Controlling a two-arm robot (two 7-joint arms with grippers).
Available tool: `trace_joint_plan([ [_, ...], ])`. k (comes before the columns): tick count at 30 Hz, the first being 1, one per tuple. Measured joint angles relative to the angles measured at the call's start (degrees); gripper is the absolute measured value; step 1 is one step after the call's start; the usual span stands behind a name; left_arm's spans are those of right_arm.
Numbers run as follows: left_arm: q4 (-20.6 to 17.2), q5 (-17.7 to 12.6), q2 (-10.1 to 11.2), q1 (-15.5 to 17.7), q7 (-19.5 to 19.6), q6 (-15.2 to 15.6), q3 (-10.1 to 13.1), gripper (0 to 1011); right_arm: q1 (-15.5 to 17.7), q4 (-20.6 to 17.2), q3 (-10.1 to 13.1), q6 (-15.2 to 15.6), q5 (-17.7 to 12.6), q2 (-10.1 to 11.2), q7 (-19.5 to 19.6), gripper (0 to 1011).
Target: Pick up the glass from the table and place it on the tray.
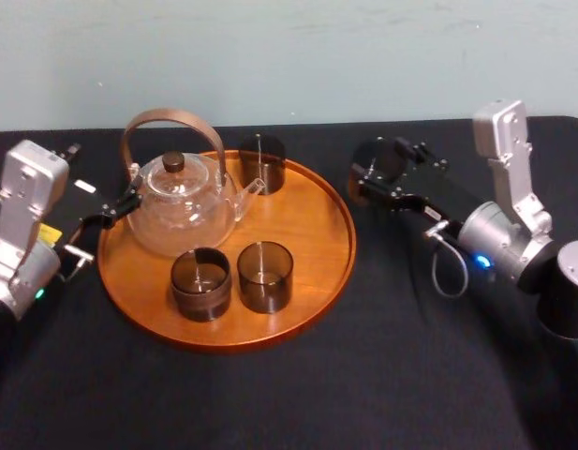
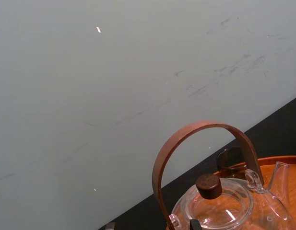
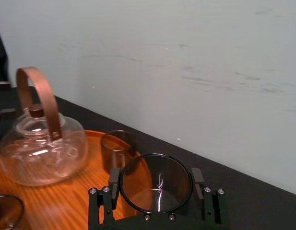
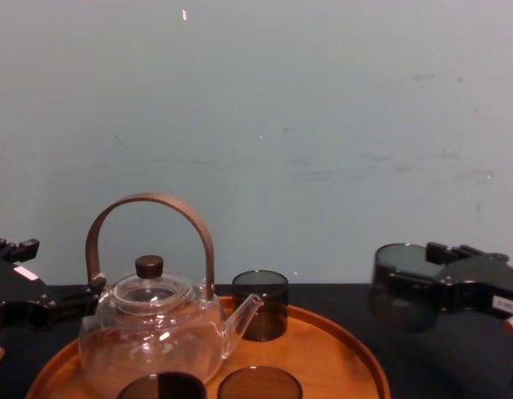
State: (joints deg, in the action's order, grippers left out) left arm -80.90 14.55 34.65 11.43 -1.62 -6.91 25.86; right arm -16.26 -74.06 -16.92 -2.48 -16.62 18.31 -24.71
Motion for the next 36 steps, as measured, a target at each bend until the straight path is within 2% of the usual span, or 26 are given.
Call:
trace_joint_plan([
  [8,0.00,0.00,0.00,0.00,0.00,0.00,0.00,1009,-1.04,1.02,-2.16,-0.42,0.09,-1.15,-0.33,902],
  [22,0.00,0.00,0.00,0.00,0.00,0.00,0.00,1009,-4.37,7.88,-5.08,-2.23,-0.15,-4.24,-1.52,902],
  [36,0.00,0.00,0.00,0.00,0.00,0.00,0.00,1009,-6.33,12.12,-6.50,-2.96,0.78,-5.66,-1.77,902],
])
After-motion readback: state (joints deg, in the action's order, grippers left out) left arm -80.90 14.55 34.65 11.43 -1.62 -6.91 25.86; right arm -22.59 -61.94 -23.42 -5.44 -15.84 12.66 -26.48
